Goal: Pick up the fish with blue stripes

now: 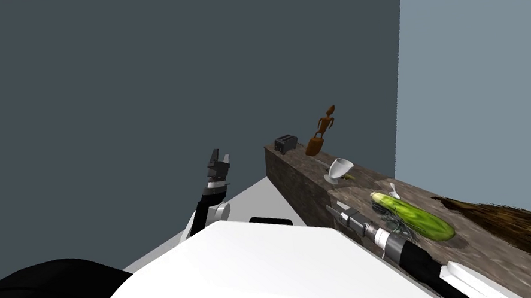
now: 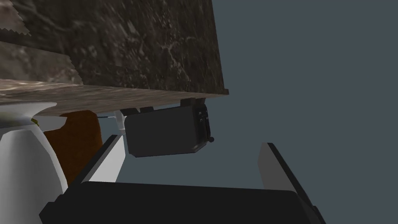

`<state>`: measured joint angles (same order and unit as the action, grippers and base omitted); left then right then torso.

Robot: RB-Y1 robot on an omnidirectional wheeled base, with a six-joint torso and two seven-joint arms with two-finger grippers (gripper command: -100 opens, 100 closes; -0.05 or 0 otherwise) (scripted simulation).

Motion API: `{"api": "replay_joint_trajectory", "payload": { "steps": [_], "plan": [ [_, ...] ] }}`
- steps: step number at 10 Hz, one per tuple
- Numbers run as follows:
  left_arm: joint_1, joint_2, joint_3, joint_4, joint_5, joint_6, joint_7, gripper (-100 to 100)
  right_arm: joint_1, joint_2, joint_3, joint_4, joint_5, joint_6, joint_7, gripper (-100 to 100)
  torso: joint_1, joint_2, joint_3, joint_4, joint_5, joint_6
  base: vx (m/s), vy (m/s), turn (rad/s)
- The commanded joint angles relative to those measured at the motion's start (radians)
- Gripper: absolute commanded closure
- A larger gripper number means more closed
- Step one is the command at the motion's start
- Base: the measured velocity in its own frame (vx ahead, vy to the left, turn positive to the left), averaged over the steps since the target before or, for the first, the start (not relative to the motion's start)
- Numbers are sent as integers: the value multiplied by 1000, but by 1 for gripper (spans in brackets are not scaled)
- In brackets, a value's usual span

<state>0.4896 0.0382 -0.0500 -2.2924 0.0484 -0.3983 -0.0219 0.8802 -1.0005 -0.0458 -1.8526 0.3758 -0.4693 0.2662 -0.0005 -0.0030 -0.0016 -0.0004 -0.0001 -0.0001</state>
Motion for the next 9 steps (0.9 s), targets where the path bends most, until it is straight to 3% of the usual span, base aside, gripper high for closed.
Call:
{"api": "replay_joint_trajectory", "payload": {
  "steps": [1, 2, 3, 4, 9],
  "plan": [
    [0, 0, 0, 0, 0, 0, 0, 0, 11, -50, -6, 44, 14, 2, 6, -100, 0, 0, 0, 0, 0, 0, 43, -3, 86],
    [0, 0, 0, 0, 0, 0, 0, 0, 11, -66, -6, 44, 14, 2, 6, -100, 0, 0, 0, 0, 0, 0, 40, -4, 61],
    [0, 0, 0, 0, 0, 0, 0, 0, 27, -103, -14, 81, 25, 3, 14, -100, 0, 0, 0, 0, 0, 0, 57, -7, 82],
    [0, 0, 0, 0, 0, 0, 0, 0, 27, -116, -14, 81, 25, 3, 14, -100, -1, -1, 0, 0, 0, 0, 52, -16, 51],
    [0, 0, 0, 0, 0, 0, 0, 0, 71, -245, -36, 189, 58, 6, 37, -100, -1, 0, 0, 0, 0, 0, 42, -22, 71]
  ]
}}
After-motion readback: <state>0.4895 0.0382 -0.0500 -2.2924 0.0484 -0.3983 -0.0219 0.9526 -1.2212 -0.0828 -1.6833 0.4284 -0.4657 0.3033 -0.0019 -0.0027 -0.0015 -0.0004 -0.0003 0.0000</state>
